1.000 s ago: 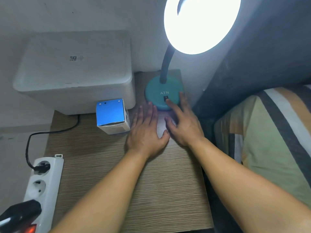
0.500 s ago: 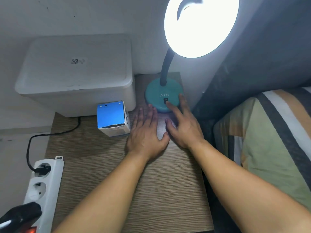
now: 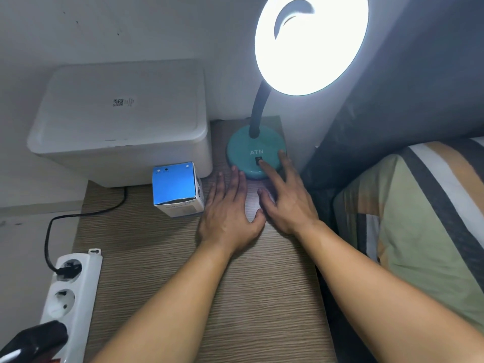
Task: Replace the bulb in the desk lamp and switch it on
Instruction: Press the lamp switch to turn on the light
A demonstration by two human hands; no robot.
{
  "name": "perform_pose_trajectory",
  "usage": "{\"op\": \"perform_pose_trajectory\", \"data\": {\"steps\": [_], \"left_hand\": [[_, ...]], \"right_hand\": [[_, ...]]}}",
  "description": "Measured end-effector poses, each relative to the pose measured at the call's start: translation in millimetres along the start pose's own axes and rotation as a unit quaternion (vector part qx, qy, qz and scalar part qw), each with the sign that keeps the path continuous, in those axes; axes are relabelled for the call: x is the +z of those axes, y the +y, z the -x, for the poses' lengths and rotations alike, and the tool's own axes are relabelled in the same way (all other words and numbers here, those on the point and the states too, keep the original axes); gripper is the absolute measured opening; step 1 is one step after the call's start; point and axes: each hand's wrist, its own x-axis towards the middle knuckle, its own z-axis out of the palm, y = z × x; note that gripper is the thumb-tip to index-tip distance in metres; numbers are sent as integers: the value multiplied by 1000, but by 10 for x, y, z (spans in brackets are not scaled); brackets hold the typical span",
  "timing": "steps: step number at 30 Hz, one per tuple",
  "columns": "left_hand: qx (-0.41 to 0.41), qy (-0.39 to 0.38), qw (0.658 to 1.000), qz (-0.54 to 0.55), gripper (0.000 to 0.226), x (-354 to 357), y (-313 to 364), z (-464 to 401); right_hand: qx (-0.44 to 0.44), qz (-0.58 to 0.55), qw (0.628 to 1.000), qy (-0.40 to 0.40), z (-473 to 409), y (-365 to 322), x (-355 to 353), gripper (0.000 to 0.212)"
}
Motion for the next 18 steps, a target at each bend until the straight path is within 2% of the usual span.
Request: {"op": "perform_pose_trajectory", "data": {"steps": [12,18], "left_hand": [[0,8,1000,2,89,-3,0,-13],[0,9,1000,8,90,-8,6,-4]], "right_hand": [[11,29,999,-27,-125,-17,-76,69],[29,9,999,-29,-145,-41,-61,69]]}}
